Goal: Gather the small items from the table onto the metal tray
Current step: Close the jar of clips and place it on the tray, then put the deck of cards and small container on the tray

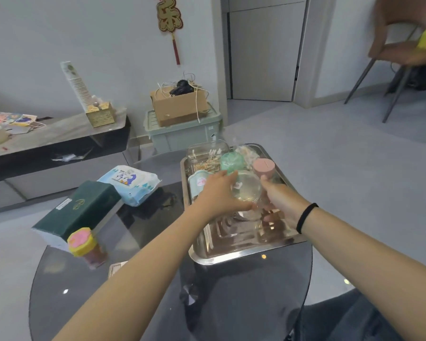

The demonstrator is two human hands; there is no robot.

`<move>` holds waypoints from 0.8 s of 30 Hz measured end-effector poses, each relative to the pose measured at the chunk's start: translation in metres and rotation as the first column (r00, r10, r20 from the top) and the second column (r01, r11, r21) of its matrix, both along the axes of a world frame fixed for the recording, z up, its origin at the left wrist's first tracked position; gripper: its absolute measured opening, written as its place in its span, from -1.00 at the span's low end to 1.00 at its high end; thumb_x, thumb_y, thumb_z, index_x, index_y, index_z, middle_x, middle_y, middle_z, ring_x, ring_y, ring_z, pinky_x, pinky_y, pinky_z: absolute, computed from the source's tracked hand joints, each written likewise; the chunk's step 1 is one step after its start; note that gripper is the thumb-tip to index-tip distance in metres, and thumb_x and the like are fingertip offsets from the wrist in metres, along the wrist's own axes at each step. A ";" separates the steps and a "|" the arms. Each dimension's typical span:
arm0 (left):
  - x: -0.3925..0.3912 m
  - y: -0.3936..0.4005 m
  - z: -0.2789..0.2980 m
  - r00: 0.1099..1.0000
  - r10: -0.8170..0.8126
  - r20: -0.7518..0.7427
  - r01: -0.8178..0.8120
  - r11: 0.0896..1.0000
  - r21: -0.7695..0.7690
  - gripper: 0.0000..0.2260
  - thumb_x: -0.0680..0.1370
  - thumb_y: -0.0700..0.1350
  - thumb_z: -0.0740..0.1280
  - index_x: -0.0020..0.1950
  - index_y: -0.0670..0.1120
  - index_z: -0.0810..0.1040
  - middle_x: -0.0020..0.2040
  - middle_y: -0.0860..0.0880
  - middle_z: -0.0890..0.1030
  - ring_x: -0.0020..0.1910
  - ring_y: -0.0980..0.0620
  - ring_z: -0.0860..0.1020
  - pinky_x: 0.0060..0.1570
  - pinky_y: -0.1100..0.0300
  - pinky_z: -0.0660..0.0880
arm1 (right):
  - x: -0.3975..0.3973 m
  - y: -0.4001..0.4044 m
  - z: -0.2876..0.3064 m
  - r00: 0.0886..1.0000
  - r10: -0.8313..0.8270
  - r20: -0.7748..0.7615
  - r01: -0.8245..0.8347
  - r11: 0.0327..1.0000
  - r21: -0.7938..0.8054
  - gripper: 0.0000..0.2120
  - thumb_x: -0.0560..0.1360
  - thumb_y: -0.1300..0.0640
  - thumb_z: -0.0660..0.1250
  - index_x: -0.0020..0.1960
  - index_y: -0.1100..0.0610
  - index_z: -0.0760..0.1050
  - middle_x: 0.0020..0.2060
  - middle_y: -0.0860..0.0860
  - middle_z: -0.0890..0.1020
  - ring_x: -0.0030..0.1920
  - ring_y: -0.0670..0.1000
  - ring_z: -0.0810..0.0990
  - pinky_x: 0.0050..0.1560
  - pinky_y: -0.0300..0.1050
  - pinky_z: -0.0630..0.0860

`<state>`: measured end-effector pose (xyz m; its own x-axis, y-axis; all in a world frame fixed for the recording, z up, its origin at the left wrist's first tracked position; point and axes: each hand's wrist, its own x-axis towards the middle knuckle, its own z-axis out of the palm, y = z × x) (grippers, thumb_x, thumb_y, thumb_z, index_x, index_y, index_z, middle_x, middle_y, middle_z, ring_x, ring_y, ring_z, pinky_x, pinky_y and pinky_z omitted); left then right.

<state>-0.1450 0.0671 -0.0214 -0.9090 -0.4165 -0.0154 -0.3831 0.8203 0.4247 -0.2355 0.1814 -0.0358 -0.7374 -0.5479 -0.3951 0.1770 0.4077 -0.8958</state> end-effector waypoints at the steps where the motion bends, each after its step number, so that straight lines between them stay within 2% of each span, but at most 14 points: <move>1: -0.002 0.001 -0.001 1.000 0.007 0.007 -0.006 1.000 -0.020 -0.28 0.38 0.15 0.45 0.44 -0.11 0.33 0.50 -0.17 0.25 0.51 -0.12 0.14 0.43 0.00 0.15 | -0.002 -0.001 -0.001 1.000 0.000 -0.006 0.000 1.000 0.014 -0.52 0.58 -0.14 0.06 0.30 0.18 0.37 -0.12 0.04 0.44 -0.07 0.06 0.45 -0.21 -0.12 0.42; 4: -0.009 0.000 -0.004 1.000 0.031 0.004 -0.031 0.997 -0.065 -0.36 0.36 0.16 0.46 0.35 -0.08 0.41 0.39 -0.15 0.33 0.41 -0.14 0.25 0.36 0.01 0.26 | -0.006 -0.004 -0.001 0.998 0.033 -0.047 -0.029 0.996 0.084 -0.65 0.57 0.00 0.14 0.18 0.25 0.43 -0.21 0.13 0.51 -0.26 0.06 0.48 -0.29 -0.11 0.43; 6: -0.012 -0.002 -0.005 0.999 0.049 0.002 -0.049 0.999 -0.011 -0.32 0.33 0.17 0.48 0.36 -0.08 0.40 0.32 -0.12 0.35 0.33 -0.10 0.33 0.29 0.04 0.33 | -0.006 -0.004 0.000 0.998 0.041 -0.056 -0.035 0.994 0.100 -0.68 0.57 0.03 0.17 0.15 0.27 0.43 -0.24 0.12 0.54 -0.25 0.09 0.54 -0.28 -0.10 0.50; 10: -0.008 -0.009 -0.004 1.000 0.024 -0.001 -0.023 0.995 0.099 -0.26 0.32 0.19 0.49 0.41 -0.06 0.36 0.37 -0.10 0.30 0.36 -0.07 0.31 0.34 0.07 0.30 | -0.007 0.000 0.002 0.996 0.064 -0.057 -0.059 0.994 0.096 -0.66 0.57 0.01 0.18 0.15 0.27 0.46 -0.27 0.10 0.51 -0.25 0.07 0.51 -0.25 -0.09 0.51; 12: -0.002 -0.011 -0.003 1.000 0.010 -0.008 -0.009 0.991 0.131 -0.27 0.37 0.19 0.45 0.44 -0.05 0.33 0.43 -0.10 0.26 0.40 -0.07 0.30 0.37 0.06 0.28 | -0.006 0.002 0.003 0.958 0.124 -0.258 -0.078 0.980 0.182 -0.63 0.57 -0.01 0.17 0.12 0.28 0.49 -0.22 0.13 0.54 -0.19 0.14 0.57 -0.19 -0.05 0.48; 14: 0.009 -0.014 0.001 0.997 0.037 -0.061 -0.028 0.988 0.149 -0.33 0.43 0.20 0.39 0.45 -0.04 0.32 0.45 -0.07 0.26 0.41 -0.04 0.31 0.37 0.05 0.29 | -0.001 0.004 0.007 0.856 0.138 -0.498 -0.025 0.974 0.227 -0.63 0.54 -0.04 0.21 0.15 0.25 0.46 -0.06 0.13 0.57 0.02 0.17 0.57 -0.03 -0.06 0.45; 16: 0.023 -0.020 0.010 0.982 0.090 -0.168 -0.064 0.986 0.155 -0.46 0.48 0.17 0.33 0.39 -0.04 0.39 0.41 -0.06 0.34 0.39 -0.01 0.34 0.37 0.04 0.31 | 0.008 0.001 0.013 0.819 0.084 -0.567 -0.004 0.990 0.141 -0.65 0.51 -0.07 0.26 0.15 0.15 0.43 0.06 0.08 0.55 0.04 0.15 0.56 0.02 -0.04 0.48; 18: 0.040 -0.027 0.018 0.960 0.144 -0.241 -0.110 0.983 0.149 -0.59 0.52 0.11 0.31 0.31 -0.03 0.47 0.35 -0.07 0.42 0.37 0.00 0.36 0.36 0.06 0.32 | 0.017 -0.009 0.017 0.794 0.091 -0.601 -0.044 0.995 0.094 -0.68 0.47 -0.09 0.30 0.11 0.09 0.44 0.04 0.05 0.56 -0.03 0.11 0.58 -0.03 0.00 0.54; 21: 0.072 -0.036 0.025 0.947 0.227 -0.229 -0.216 0.974 0.072 -0.66 0.54 0.03 0.29 0.28 -0.05 0.50 0.30 -0.08 0.45 0.31 -0.02 0.40 0.29 0.11 0.32 | 0.043 -0.031 0.023 0.794 0.130 -0.594 -0.164 0.986 -0.004 -0.69 0.47 -0.04 0.33 0.11 0.12 0.49 -0.04 0.03 0.57 -0.01 0.02 0.55 -0.12 -0.18 0.45; 24: 0.108 -0.047 0.025 0.932 0.325 -0.161 -0.323 0.946 0.039 -0.73 0.54 -0.08 0.26 0.21 -0.06 0.56 0.21 -0.10 0.53 0.18 -0.07 0.51 0.22 0.09 0.44 | 0.071 -0.053 0.022 0.793 0.196 -0.577 -0.272 0.961 -0.048 -0.72 0.47 -0.01 0.34 0.11 0.13 0.51 -0.10 0.01 0.55 -0.06 -0.01 0.53 -0.21 -0.36 0.36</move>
